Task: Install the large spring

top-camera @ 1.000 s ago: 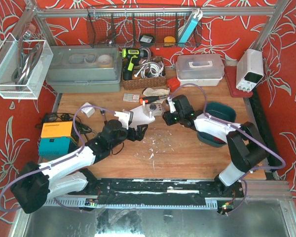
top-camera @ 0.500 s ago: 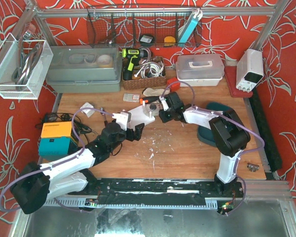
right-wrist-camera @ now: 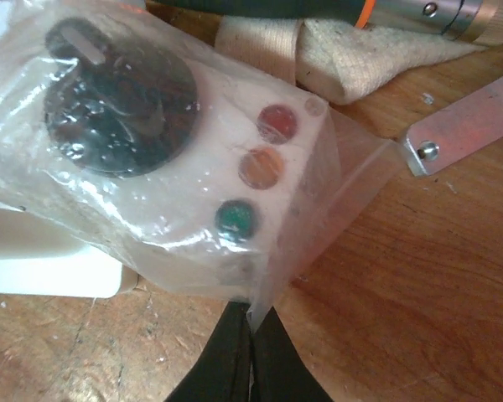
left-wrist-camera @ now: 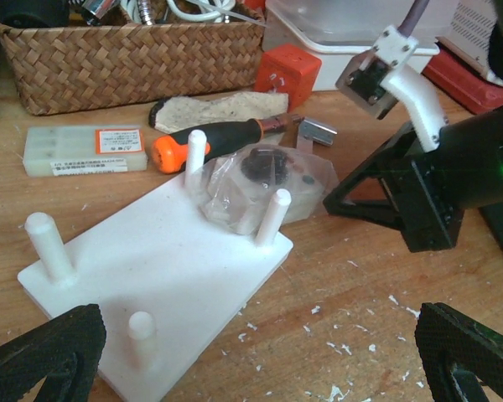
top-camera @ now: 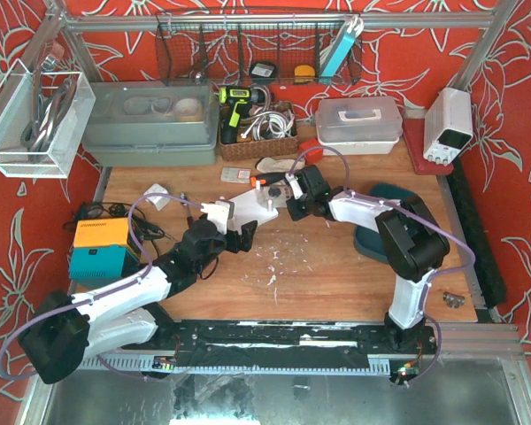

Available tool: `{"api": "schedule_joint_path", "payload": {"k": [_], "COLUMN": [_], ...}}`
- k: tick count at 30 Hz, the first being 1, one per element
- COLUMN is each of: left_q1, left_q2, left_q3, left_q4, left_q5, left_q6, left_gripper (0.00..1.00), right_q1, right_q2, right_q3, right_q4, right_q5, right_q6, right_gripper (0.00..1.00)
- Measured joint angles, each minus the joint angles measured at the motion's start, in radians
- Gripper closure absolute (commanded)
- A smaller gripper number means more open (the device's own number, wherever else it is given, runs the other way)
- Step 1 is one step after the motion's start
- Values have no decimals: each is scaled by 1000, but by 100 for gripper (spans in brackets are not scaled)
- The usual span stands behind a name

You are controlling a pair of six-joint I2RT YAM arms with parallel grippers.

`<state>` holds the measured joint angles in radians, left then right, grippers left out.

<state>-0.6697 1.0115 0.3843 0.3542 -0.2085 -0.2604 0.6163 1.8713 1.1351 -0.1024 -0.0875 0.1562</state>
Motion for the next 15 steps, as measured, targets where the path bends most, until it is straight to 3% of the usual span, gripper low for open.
{"api": "schedule_joint_path", "payload": {"k": [15], "left_q1": [0], "left_q2": [9], "left_q3": [1], "left_q4": [-9], "left_q5": [-19], "left_q6": [2], "left_gripper": [0], "right_q1": [-49], "right_q2": [-257], "right_q3": [-100], "right_q4": [38], "right_q5": [214], "right_q6": [63], "right_gripper": [100]}}
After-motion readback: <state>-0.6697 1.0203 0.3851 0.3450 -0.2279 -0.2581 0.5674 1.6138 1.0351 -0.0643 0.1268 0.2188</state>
